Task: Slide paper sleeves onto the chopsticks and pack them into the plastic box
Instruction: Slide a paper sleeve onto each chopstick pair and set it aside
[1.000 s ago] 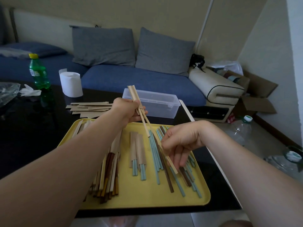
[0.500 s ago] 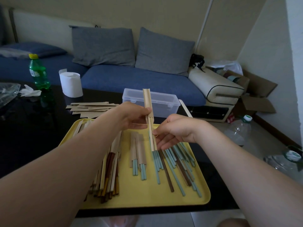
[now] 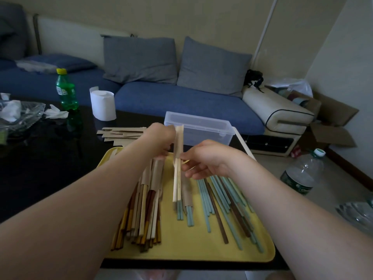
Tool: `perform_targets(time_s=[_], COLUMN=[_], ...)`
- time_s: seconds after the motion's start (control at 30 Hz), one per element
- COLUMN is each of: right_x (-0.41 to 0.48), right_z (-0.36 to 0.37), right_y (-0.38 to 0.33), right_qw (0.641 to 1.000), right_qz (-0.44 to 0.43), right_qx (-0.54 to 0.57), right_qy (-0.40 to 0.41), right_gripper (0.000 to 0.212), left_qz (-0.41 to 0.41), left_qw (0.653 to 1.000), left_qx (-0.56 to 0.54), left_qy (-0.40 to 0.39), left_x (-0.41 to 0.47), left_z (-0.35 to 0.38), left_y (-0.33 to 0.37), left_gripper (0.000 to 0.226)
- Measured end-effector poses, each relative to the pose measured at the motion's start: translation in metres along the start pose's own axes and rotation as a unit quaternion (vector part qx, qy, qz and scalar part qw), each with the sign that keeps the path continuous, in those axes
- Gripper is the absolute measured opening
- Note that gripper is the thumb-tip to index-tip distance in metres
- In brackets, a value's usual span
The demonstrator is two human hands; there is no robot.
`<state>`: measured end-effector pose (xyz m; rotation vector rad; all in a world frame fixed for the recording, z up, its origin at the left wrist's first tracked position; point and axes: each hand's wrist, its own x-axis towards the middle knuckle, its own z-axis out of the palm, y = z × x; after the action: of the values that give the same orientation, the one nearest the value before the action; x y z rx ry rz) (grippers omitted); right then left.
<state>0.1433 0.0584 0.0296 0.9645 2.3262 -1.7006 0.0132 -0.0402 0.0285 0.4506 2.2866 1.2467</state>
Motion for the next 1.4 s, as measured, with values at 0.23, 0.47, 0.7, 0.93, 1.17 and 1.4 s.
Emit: perform_targets(time_s=[0.23, 0.47, 0.7, 0.93, 1.17, 1.4], right_x=[0.013, 0.028, 0.049, 0.078, 0.083, 0.079], right_z=[0.049, 0.085, 0.071, 0.045, 0.035, 0.032], right_y=[-0.023, -0.04, -0.041, -0.022, -0.017, -0.019], right_qw=[0.989, 0.98, 0.979, 0.994, 0.992, 0.992], right_qz=[0.025, 0.041, 0.012, 0.008, 0.008, -0.012], right_qx=[0.008, -0.126, -0.175, -0.07, -0.065, -0.061], right_qy=[-0.146, -0.146, -0.104, 0.088, 0.111, 0.108], right_gripper=[0.019, 0.012, 0.029, 0.038, 0.032, 0.033], left_qz=[0.09, 0.104, 0.133, 0.126, 0.102, 0.116], left_qw=[0.949, 0.903, 0.873, 0.855, 0.843, 0.855], left_qx=[0.219, 0.405, 0.464, 0.502, 0.524, 0.499], left_qy=[0.207, 0.101, 0.065, 0.045, 0.066, 0.078], left_x=[0.024, 0.043, 0.065, 0.083, 0.083, 0.077], left_z=[-0.033, -0.044, -0.039, -0.035, -0.036, -0.039], left_y=[-0.019, -0.042, -0.046, -0.047, -0.044, -0.045], left_gripper=[0.03, 0.031, 0.031, 0.036, 0.047, 0.043])
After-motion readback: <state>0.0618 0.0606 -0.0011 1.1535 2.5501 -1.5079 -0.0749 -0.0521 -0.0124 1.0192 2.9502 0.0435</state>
